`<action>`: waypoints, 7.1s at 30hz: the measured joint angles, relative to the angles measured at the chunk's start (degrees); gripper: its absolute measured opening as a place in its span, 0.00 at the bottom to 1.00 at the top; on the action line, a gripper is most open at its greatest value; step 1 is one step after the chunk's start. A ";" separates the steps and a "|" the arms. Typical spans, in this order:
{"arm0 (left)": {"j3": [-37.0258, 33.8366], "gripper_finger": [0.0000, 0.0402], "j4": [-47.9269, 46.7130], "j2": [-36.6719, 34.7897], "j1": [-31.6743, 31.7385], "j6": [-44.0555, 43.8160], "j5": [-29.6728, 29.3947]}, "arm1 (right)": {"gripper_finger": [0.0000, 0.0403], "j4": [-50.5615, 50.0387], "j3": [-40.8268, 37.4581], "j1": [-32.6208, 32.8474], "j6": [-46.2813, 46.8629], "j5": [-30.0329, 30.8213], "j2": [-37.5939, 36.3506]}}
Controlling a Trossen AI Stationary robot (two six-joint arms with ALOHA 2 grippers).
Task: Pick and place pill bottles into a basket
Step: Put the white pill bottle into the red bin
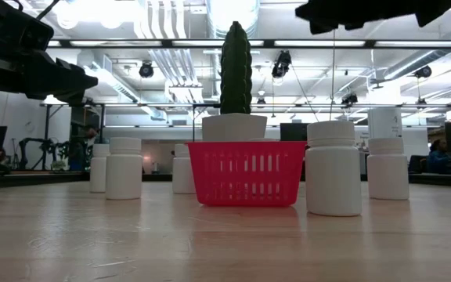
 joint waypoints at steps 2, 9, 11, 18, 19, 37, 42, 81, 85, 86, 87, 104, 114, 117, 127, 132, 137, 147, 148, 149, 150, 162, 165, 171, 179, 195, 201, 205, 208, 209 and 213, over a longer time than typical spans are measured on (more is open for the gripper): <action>0.00 0.01 0.02 0.03 -0.02 0.00 0.00 | 0.07 -0.46 0.00 -0.02 -0.13 0.01 -0.93; 0.01 0.01 0.02 0.04 -0.02 -0.01 0.00 | 0.07 -0.75 -0.50 -0.02 -0.36 0.02 -3.17; -0.01 0.01 0.00 0.05 -0.01 0.00 0.00 | 0.07 -0.78 -0.65 -0.07 -0.55 0.02 -3.50; -0.01 0.01 0.00 0.06 0.00 -0.01 0.00 | 0.07 -0.91 -0.79 -0.65 -1.55 2.34 -4.49; 0.01 0.01 0.00 0.04 -0.02 -0.01 0.00 | 0.07 -0.93 -0.79 -0.96 -1.44 3.38 -4.74; -0.01 0.01 0.00 0.04 -0.02 -0.01 0.00 | 0.07 -1.40 -0.79 -1.68 -3.81 19.39 -5.52; 0.00 0.01 0.02 0.04 0.00 0.00 0.00 | 0.07 -1.34 -0.79 -1.66 -6.55 19.76 -5.43; 0.01 0.01 0.02 0.04 -0.01 -0.01 0.00 | 0.39 -1.12 -0.72 -1.66 14.57 24.22 -5.43; 0.00 0.01 0.01 0.04 0.00 -0.01 0.00 | 0.38 -1.66 -0.72 -1.66 16.28 24.20 -5.43; -0.01 0.01 0.02 0.04 0.00 0.00 0.00 | 0.37 -1.80 -0.72 -1.66 16.21 24.20 -5.45; -0.01 0.01 0.02 0.04 0.00 -0.01 0.00 | 0.37 -1.83 -0.72 -1.66 16.02 24.20 -5.45; -0.01 0.01 0.26 0.06 0.00 -0.04 0.00 | 0.56 -1.78 -0.72 -1.66 16.66 24.00 -5.43; 0.00 0.01 0.43 0.06 -0.01 -0.04 0.00 | 0.68 -4.89 -0.72 -1.65 22.10 16.01 -5.94; -0.01 0.01 0.37 0.04 -0.02 -0.04 0.00 | 0.68 -8.73 -0.55 -1.66 23.52 16.04 -6.22; 0.00 0.01 0.17 0.04 -0.02 -0.04 0.00 | 0.65 -31.99 7.35 -1.64 29.21 16.00 -6.13; 0.01 0.01 0.20 -0.02 -0.01 -0.04 0.00 | 0.63 -37.37 10.56 -1.64 29.91 16.02 -6.13; -0.01 0.01 0.19 0.04 -0.02 -0.04 0.00 | 0.63 -37.32 12.67 -1.64 28.95 16.04 -6.15; -0.01 0.01 0.20 -0.02 -0.02 -0.04 0.00 | 0.64 -36.80 13.68 -1.66 29.10 15.14 -5.83; 0.00 0.01 0.20 -0.02 0.00 -0.04 0.00 | 0.64 -36.97 13.38 -1.66 29.58 14.91 -5.83; 0.00 0.01 0.20 -0.02 0.00 -0.04 0.00 | 0.64 -37.02 13.21 -1.64 30.09 14.99 -5.63; -0.01 0.01 0.20 -0.02 -0.01 -0.04 0.00 | 0.65 -36.90 13.18 -1.64 30.20 15.13 -5.30; -0.01 0.01 0.19 0.04 -0.01 -0.06 0.01 | 0.62 -36.39 13.11 -1.66 31.20 15.19 -4.19; 0.01 0.01 0.21 0.00 0.00 -0.06 0.00 | 0.64 -36.52 13.09 -1.66 32.84 15.31 -4.19; 0.01 0.01 0.21 0.00 -0.01 -0.06 0.00 | 0.75 -36.95 13.07 -1.66 35.04 15.57 -3.33; -0.01 0.01 0.20 0.04 -0.02 -0.08 0.02 | 0.89 -37.52 13.07 -1.66 34.87 16.37 0.60; 0.01 0.01 0.15 0.04 -0.02 -0.09 0.00 | 0.90 -47.34 13.03 -1.44 46.40 4.02 2.89; 0.00 0.01 0.11 0.04 -0.02 -0.08 0.02 | 0.90 -48.56 13.03 -0.25 46.81 3.99 3.40; -0.01 0.01 0.11 0.04 -0.01 -0.08 0.00 | 0.90 -48.62 13.03 1.89 45.96 4.02 4.55; 0.01 0.01 0.09 0.07 -0.01 -0.08 0.02 | 0.90 -48.62 13.03 3.86 44.86 4.50 5.96; 0.01 0.01 0.08 0.00 -0.01 -0.08 0.00 | 0.90 -48.89 13.03 4.51 44.58 4.50 6.54; 0.00 0.01 0.01 0.02 -0.01 -0.08 0.00 | 0.90 -48.97 13.03 6.69 44.45 4.54 9.20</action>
